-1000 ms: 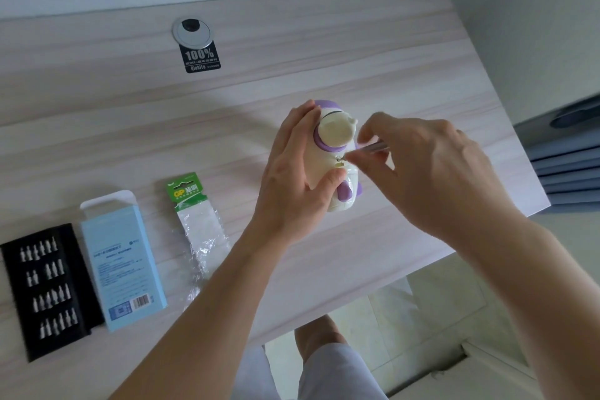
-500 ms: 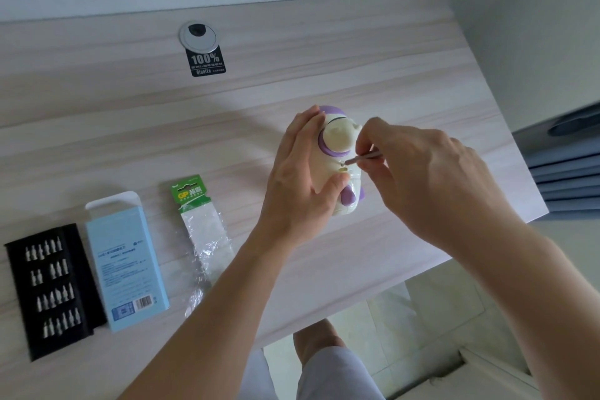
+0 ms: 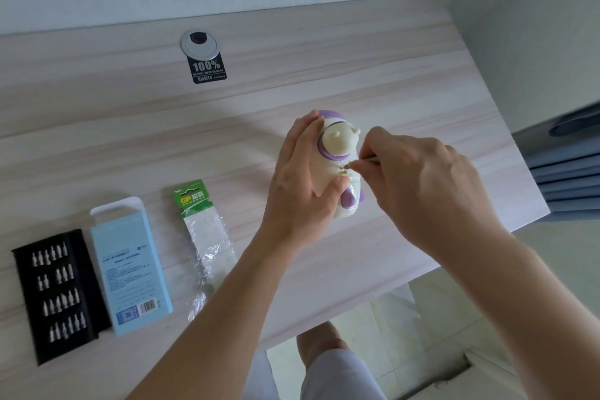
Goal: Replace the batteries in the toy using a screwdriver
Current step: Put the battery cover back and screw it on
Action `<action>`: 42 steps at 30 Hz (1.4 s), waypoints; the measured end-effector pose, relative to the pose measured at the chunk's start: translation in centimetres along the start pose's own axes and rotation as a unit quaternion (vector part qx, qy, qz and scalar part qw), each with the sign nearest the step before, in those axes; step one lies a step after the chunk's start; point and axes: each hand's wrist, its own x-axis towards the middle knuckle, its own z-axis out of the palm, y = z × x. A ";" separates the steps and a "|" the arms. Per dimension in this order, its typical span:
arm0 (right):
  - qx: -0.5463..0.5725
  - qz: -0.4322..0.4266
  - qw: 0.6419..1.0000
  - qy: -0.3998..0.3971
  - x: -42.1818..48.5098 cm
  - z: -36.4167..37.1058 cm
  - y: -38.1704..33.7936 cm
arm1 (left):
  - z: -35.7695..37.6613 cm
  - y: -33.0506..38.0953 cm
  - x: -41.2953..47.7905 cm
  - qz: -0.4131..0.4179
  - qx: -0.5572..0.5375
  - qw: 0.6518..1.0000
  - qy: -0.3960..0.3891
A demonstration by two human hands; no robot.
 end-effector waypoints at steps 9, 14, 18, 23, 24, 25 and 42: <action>0.020 -0.010 0.999 -0.023 0.0 -0.5 0.0 | -0.1 0.0 0.0 0.002 -0.002 1.000 -0.002; 0.001 0.045 0.998 0.050 0.5 0.5 0.5 | -0.1 0.1 -0.1 -0.001 -0.001 1.000 0.002; 0.054 0.015 0.998 -0.018 0.2 0.0 0.5 | -0.2 0.1 0.0 -0.003 -0.001 1.000 -0.003; -0.001 -0.028 0.999 0.016 0.2 0.3 0.4 | 0.0 0.1 -0.1 -0.007 0.001 1.000 -0.004; -0.010 -0.018 0.999 0.032 0.3 0.6 0.4 | -0.1 0.1 -0.1 -0.010 0.001 1.000 -0.004; -0.013 -0.008 0.998 0.060 0.4 0.8 0.3 | -0.1 0.1 -0.1 -0.012 -0.001 1.000 -0.005; 0.016 -0.024 1.000 -0.001 0.3 0.2 0.5 | -0.2 0.3 0.0 -0.007 0.000 1.000 -0.009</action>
